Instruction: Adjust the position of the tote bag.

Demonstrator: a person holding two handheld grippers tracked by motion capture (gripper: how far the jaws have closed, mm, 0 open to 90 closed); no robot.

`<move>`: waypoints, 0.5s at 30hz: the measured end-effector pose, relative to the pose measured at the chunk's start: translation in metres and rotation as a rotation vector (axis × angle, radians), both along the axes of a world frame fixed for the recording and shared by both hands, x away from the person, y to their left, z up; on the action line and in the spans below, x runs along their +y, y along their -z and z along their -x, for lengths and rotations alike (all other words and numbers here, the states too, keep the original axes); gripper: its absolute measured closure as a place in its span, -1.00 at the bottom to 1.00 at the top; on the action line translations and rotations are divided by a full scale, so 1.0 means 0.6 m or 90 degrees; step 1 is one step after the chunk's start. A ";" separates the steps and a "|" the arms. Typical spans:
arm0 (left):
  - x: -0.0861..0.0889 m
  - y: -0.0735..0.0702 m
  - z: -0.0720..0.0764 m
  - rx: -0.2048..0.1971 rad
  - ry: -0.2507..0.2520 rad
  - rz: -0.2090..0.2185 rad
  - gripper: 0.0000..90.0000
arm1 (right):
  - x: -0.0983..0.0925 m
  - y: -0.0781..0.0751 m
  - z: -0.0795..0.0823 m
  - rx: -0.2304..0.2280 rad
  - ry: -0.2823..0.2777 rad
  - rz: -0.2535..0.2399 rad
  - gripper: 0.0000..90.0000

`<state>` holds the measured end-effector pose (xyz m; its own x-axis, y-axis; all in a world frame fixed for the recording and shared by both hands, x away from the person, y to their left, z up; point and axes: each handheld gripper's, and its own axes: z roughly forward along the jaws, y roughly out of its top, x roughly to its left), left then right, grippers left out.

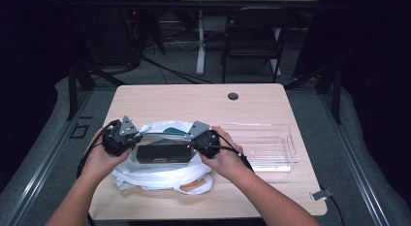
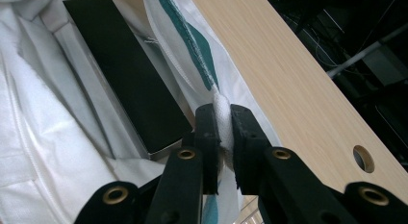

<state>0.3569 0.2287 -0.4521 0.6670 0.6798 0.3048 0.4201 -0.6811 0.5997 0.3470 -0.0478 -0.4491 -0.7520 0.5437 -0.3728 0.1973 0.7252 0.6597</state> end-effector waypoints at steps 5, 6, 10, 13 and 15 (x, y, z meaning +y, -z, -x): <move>-0.004 0.002 -0.009 0.004 -0.002 -0.007 0.77 | 0.001 0.003 -0.011 0.004 0.013 -0.003 0.84; -0.004 0.003 -0.011 0.005 -0.002 -0.008 0.77 | 0.001 0.003 -0.013 0.004 0.013 -0.004 0.84; -0.004 0.007 -0.019 0.004 -0.006 -0.009 0.78 | 0.003 0.006 -0.018 0.003 0.018 0.008 0.84; -0.001 0.008 -0.024 0.010 -0.010 -0.010 0.78 | 0.007 0.009 -0.023 0.003 0.021 0.004 0.84; 0.001 0.008 -0.028 0.011 -0.014 0.000 0.78 | 0.008 0.008 -0.027 0.002 0.023 0.009 0.84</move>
